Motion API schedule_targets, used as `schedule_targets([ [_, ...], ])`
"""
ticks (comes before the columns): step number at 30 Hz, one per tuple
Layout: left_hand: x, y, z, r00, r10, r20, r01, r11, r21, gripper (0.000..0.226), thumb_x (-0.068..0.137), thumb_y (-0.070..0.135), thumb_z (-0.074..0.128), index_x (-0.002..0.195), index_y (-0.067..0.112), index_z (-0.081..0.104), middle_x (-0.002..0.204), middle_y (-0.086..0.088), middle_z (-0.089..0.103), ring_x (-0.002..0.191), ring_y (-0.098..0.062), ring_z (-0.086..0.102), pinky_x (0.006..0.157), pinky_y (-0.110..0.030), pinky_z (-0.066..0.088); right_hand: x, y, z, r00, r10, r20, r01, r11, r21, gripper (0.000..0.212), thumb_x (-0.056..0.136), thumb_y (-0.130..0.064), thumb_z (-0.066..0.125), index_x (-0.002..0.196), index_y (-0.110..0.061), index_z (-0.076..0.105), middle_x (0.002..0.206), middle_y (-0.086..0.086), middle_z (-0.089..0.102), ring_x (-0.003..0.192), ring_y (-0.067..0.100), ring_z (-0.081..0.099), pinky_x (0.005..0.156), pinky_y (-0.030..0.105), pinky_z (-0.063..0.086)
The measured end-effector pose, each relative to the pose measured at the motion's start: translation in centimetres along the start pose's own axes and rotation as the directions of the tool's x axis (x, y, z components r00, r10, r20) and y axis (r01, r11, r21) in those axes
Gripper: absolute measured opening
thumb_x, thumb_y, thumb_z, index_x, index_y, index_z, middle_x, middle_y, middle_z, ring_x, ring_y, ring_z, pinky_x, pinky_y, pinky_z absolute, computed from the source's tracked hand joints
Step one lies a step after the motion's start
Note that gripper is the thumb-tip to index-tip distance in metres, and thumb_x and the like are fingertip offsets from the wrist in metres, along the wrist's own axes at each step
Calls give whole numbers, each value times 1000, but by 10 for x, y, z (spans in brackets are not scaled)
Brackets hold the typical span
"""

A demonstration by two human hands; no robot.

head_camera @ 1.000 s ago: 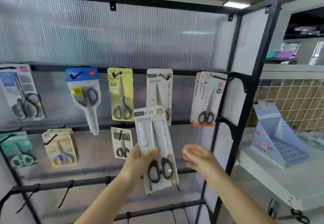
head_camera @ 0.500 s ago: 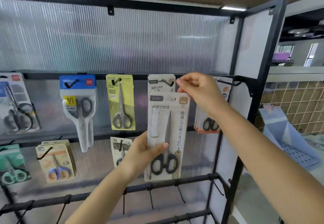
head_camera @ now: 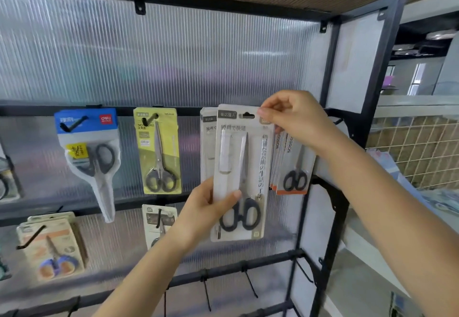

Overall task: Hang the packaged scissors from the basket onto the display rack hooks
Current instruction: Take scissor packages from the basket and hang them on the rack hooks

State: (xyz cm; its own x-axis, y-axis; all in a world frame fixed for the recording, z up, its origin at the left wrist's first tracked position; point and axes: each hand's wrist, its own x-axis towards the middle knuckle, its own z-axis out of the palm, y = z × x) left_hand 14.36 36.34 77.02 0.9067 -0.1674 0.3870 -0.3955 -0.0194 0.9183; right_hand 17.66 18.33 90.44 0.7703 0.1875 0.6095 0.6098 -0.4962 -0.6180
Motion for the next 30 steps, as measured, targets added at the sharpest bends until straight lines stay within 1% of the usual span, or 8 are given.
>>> schedule_targets([
  [3,-6,-10,-3,997,21,68,-27,995,92,40,82,38,56,68,2,46,56,3,35,54,-11,35,54,-15,30,3,3,1,1000,5,1,-5,1000,7,8,87,-20,66,81,-22,62,81,-2,64,56,-5,55,56,11,49],
  [5,-8,-15,-5,997,23,69,-31,992,124,40,81,41,54,67,6,40,58,5,27,54,-10,27,52,-17,23,3,6,3,1000,13,11,-13,1000,29,6,86,-20,66,81,-21,63,80,-3,64,54,-8,54,55,10,48],
  [11,-6,-26,-10,998,5,59,-11,994,110,49,81,37,55,77,-12,50,57,2,32,50,-6,30,49,-13,25,4,16,11,999,34,13,-35,999,24,4,85,-18,68,82,-18,65,76,-2,65,56,-7,56,55,15,50],
  [15,11,-34,-10,997,-74,-16,75,995,73,31,90,23,57,68,3,46,49,12,35,47,-3,33,49,-11,29,20,25,24,998,64,-16,-64,998,15,9,86,-17,68,79,-20,63,74,-3,63,59,-1,56,57,18,52],
  [21,51,-56,-22,975,-88,-206,178,864,472,36,94,35,52,70,10,44,60,4,44,56,-11,40,48,-17,31,50,42,47,997,46,-65,-50,997,-52,6,86,-18,68,85,-13,64,72,-11,58,65,2,55,76,32,54],
  [26,61,-60,-31,959,-32,-282,170,861,479,43,97,42,43,71,6,44,62,-4,46,60,-21,44,56,-31,32,67,54,60,994,42,-102,-53,993,-108,9,85,-19,68,87,-12,63,73,-8,58,70,11,57,76,37,55],
  [28,63,-61,-33,958,-10,-285,179,799,575,50,96,47,39,79,1,52,70,-11,57,67,-28,54,59,-34,39,70,58,64,991,46,-127,-59,993,-103,14,86,-22,69,91,-13,60,77,-5,59,71,11,58,74,27,53],
  [30,65,-61,-34,966,-21,-258,193,725,662,52,97,50,34,83,4,54,75,-9,62,72,-27,59,63,-34,44,70,58,67,985,19,-170,-43,989,-141,19,86,-24,68,95,-10,59,80,-5,57,69,5,55,64,6,43],
])
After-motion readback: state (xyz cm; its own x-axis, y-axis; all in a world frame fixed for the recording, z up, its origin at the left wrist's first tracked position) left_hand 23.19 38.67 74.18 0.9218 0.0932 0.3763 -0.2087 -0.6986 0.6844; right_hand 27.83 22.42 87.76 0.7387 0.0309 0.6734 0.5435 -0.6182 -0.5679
